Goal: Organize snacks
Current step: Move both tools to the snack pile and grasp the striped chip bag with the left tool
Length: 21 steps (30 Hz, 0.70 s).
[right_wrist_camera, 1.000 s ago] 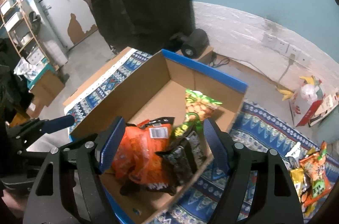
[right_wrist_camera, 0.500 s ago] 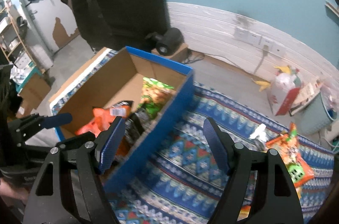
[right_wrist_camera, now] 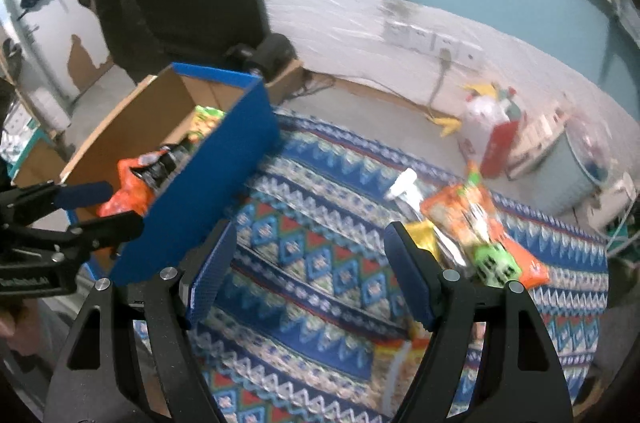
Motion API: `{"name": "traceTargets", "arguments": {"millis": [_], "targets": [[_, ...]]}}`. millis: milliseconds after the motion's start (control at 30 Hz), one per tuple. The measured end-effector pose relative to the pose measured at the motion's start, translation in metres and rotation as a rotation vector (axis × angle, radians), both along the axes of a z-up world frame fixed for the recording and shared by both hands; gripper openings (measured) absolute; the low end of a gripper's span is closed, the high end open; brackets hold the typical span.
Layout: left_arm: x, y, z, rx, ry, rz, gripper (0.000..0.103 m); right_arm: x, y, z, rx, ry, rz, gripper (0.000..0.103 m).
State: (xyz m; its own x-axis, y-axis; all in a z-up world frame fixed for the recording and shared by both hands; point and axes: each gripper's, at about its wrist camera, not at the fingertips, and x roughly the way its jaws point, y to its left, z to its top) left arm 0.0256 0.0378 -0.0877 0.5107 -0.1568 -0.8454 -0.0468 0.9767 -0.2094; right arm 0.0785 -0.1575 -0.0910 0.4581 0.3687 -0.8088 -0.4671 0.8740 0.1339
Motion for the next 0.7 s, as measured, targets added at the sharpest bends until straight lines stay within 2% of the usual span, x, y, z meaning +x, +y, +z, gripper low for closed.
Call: {"name": "traceTargets", "arguments": {"millis": [167, 400, 700], "targets": [[0.007, -0.026, -0.004, 0.019, 0.003, -0.025, 0.073, -0.005, -0.029, -0.005, -0.002, 0.009, -0.037, 0.076], [0.017, -0.064, -0.023, 0.01, 0.06, -0.082, 0.073, -0.012, -0.073, -0.017, -0.025, 0.029, -0.096, 0.076], [0.023, -0.11, -0.045, 0.032, 0.116, -0.156, 0.073, -0.013, -0.122, -0.05, -0.078, 0.096, -0.16, 0.076]]}}
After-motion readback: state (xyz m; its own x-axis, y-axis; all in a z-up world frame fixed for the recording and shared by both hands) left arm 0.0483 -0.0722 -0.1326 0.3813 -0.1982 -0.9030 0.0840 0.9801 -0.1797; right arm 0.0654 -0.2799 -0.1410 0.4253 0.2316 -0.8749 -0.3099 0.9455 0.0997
